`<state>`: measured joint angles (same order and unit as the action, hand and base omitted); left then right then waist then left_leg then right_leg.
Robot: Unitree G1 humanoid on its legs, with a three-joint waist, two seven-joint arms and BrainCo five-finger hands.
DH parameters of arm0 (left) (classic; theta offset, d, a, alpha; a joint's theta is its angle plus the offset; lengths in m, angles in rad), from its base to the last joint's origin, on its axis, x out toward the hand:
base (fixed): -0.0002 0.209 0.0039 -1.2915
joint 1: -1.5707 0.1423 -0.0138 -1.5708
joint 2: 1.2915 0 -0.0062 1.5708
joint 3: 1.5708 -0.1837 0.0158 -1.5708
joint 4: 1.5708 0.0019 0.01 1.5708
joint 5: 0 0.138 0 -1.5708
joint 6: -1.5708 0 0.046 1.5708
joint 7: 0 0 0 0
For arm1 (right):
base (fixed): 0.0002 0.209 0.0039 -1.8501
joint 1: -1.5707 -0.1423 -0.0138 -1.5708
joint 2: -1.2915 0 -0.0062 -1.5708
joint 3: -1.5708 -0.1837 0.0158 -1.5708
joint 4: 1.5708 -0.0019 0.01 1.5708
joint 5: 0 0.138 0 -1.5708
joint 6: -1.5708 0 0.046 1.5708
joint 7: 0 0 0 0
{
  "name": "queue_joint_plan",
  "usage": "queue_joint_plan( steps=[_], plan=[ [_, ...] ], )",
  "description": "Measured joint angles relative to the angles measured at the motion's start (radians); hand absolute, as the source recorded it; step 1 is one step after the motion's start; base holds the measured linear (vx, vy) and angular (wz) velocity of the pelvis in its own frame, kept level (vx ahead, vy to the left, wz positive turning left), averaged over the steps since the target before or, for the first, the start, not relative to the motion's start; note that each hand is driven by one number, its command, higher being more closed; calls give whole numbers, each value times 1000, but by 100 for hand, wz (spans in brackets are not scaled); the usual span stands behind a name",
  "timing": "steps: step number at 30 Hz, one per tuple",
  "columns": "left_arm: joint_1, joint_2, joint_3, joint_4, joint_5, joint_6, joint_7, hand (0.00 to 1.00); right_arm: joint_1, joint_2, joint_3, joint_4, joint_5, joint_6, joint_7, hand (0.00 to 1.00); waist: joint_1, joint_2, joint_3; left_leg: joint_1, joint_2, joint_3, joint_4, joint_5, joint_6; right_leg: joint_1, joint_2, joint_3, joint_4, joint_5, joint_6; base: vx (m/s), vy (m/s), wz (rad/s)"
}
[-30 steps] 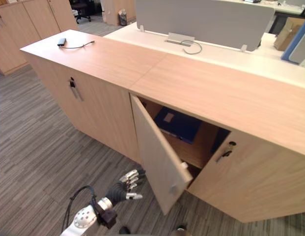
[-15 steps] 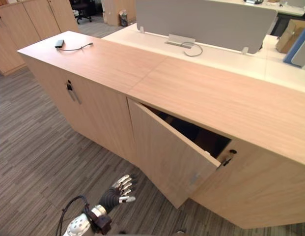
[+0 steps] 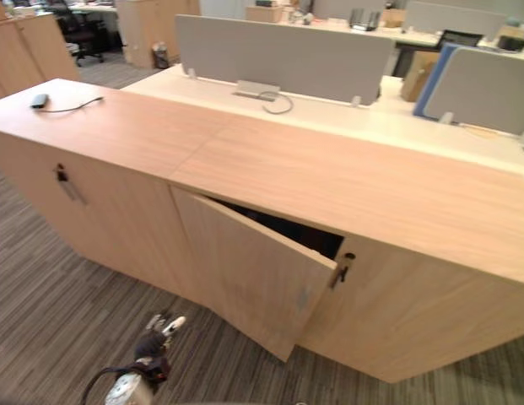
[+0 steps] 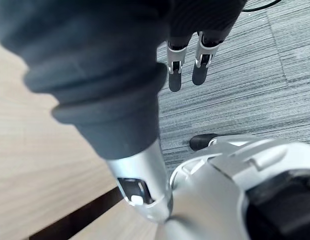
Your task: Walk over to the cabinet, pick up the folder, carry it to the office cabinet, place the folder inside the office cabinet, then close the office cabinet door
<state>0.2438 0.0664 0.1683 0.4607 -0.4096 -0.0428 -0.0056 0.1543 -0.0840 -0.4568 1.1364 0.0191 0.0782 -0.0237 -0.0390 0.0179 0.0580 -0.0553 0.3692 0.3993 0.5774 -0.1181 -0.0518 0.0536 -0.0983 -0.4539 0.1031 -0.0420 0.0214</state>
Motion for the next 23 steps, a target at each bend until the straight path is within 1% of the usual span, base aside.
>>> queue_joint_plan(
  steps=[1,2,3,4,5,6,7,8,9,10,12,13,15,16,21,22,23],
  plan=[
    [0,-8,57,30,-4,-6,13,0,-3,-4,-19,1,0,2,0,0,5,-9,14,-43,-11,-90,81,33,5,6,-2,32,-3,-3,-5,119,-87,-58],
    [-1,-12,78,54,-13,-9,19,0,-2,-6,-34,-5,0,4,0,0,8,-13,16,-54,-34,-138,89,8,-20,10,-7,50,-3,-3,-5,138,-12,-86],
    [-2,-33,123,117,-36,-11,25,0,-5,-14,-64,-19,0,6,-1,0,21,3,27,-62,-111,-243,43,-68,-45,1,-15,98,0,-3,-6,119,39,-75],
    [-3,-42,139,141,-42,-12,27,0,-4,-14,-72,-35,0,8,-2,0,26,11,33,-69,-136,-276,25,-92,-44,-2,-15,112,4,-1,-8,134,110,-88],
    [-3,-63,184,192,-57,-14,27,0,-5,-11,-72,-56,0,9,-3,0,33,17,45,-77,-191,-341,-11,-125,-48,-5,-18,142,17,-2,-7,110,218,-77],
    [-1,-88,239,249,-77,-14,26,0,-8,-4,-71,-81,0,10,-2,0,40,18,44,-77,-245,-404,-87,-125,-50,-25,-24,168,41,-13,5,103,245,-87],
    [2,-105,276,293,-85,-14,26,0,-8,3,-69,-100,0,9,-2,0,45,31,41,-66,-262,-440,-165,-108,-54,-39,-13,191,64,-26,20,77,223,-93],
    [1,-112,309,347,-87,-13,26,0,-13,22,-69,-112,-1,9,-2,0,52,37,42,-48,-264,-431,-167,-78,-31,-39,-9,222,75,-35,33,92,173,-70],
    [9,-120,335,381,-80,-9,26,0,-10,48,-59,-134,-1,8,1,0,50,19,30,-39,-273,-411,-189,-84,-32,-35,-16,224,67,-33,36,146,190,-55],
    [11,-124,359,408,-51,-6,22,0,-1,77,-50,-154,-1,8,1,0,47,-3,21,-25,-286,-384,-216,-83,-22,-37,-36,237,60,-26,41,156,179,-30],
    [13,-132,391,455,11,0,8,0,-2,92,-47,-163,1,4,1,0,52,-16,8,13,-307,-346,-282,-68,-6,-36,-61,253,39,-20,48,201,146,-43],
    [14,-131,406,471,54,1,4,0,-2,91,-34,-163,2,1,1,0,53,-16,-4,37,-321,-325,-332,-48,8,-31,-70,269,17,-7,66,198,105,-42],
    [10,-122,414,505,92,3,0,0,8,91,-33,-159,7,-3,1,0,47,-18,-29,65,-338,-323,-389,-24,12,-18,-78,269,-26,5,79,262,54,-11],
    [1,-119,415,519,98,4,-2,0,11,90,-34,-157,12,-3,2,0,46,-14,-34,78,-343,-326,-407,-21,12,-2,-77,266,-52,9,84,293,31,4],
    [-17,-109,421,545,114,3,-1,0,12,84,-43,-101,39,-21,3,0,49,-20,-42,146,-347,-336,-442,-21,12,75,-71,258,-101,10,85,176,4,-1],
    [-22,-104,413,553,118,3,0,0,11,81,-43,-95,39,-21,4,0,49,-23,-46,147,-347,-338,-445,-21,12,75,-70,257,-103,10,85,102,14,0],
    [-29,-94,382,557,130,3,7,0,9,77,-40,-80,39,-22,7,0,49,-24,-53,147,-348,-342,-450,-21,12,75,-70,255,-110,11,85,53,7,1]
  ],
)
